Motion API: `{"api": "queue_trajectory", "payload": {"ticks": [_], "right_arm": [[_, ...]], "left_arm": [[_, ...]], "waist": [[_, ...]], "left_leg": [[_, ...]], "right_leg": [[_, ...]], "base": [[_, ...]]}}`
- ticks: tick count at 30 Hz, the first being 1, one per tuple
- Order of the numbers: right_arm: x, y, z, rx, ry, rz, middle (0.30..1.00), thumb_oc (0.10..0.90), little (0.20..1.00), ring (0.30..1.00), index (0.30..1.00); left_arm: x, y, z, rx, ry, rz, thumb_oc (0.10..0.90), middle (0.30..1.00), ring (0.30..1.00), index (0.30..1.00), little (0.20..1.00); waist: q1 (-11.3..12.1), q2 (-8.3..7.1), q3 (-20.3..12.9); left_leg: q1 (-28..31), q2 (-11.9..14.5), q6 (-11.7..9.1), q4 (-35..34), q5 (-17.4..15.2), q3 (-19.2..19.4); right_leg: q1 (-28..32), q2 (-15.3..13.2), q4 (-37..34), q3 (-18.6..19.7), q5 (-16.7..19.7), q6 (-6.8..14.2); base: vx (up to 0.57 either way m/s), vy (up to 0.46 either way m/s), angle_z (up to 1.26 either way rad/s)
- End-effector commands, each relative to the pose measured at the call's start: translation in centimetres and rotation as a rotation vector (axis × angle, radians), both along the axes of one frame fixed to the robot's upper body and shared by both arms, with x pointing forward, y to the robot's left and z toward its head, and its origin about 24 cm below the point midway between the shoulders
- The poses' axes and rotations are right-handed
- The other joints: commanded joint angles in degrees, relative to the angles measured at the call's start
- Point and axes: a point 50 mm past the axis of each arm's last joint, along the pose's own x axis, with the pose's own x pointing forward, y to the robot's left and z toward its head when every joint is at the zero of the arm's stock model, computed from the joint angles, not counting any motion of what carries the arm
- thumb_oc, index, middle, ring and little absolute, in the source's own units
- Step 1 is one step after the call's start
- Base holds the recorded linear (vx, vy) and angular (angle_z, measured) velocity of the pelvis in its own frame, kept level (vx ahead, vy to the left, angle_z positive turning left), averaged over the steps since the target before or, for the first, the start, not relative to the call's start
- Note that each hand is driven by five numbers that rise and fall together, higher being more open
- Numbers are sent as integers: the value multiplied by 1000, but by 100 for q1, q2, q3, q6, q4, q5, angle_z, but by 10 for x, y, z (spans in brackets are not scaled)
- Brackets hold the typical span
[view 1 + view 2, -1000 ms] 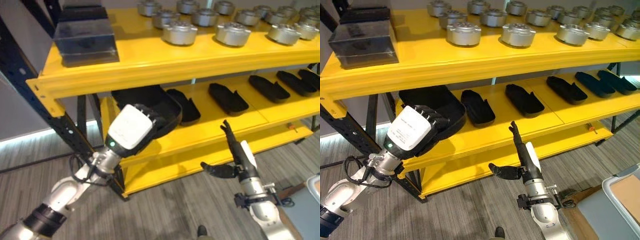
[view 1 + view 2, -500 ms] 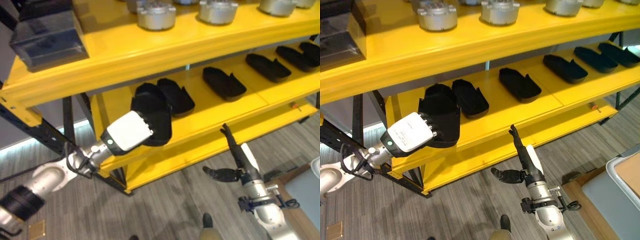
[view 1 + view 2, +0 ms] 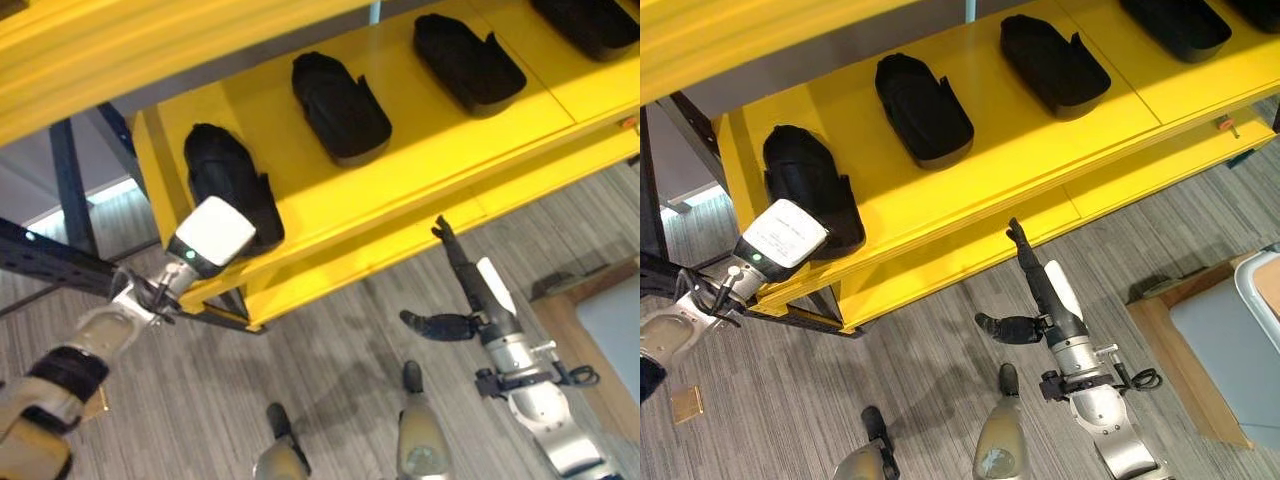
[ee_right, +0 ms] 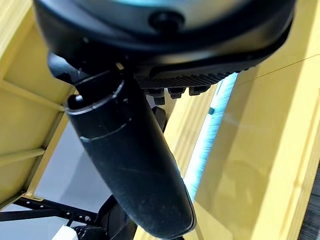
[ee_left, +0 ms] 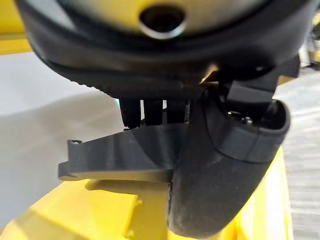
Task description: Move parts from the plastic box to the shelf.
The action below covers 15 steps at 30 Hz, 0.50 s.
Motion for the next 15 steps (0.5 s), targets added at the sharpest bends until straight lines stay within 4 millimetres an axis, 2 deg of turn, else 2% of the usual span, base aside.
{"api": "queue_trajectory", "payload": {"ticks": [1, 10, 15], "right_arm": [[-1, 8, 45, 47, -251, 58, 1000, 900, 1000, 1000, 1000], [1, 14, 49, 49, -270, 88, 1000, 900, 1000, 1000, 1000], [2, 15, 52, 55, -284, 97, 1000, 900, 1000, 1000, 1000]], "left_arm": [[4, 22, 60, -55, -239, 76, 400, 300, 300, 300, 300], [20, 18, 49, -96, -218, 124, 400, 300, 300, 300, 300], [31, 19, 51, -57, -211, 157, 400, 300, 300, 300, 300]], "waist": [[36, -150, -472], [-47, -226, -331], [-109, -270, -312]], "left_leg": [[-146, 24, 258, 501, -57, -275], [-372, 60, 234, 665, -67, -326], [-621, 102, 221, 822, -96, -326]], "right_leg": [[-142, 71, 887, 33, -503, -130], [-349, 106, 1000, 118, -500, -159], [-588, 142, 1057, 187, -459, -157]], "base": [[0, 0, 0], [0, 0, 0], [-15, 5, -6]]}}
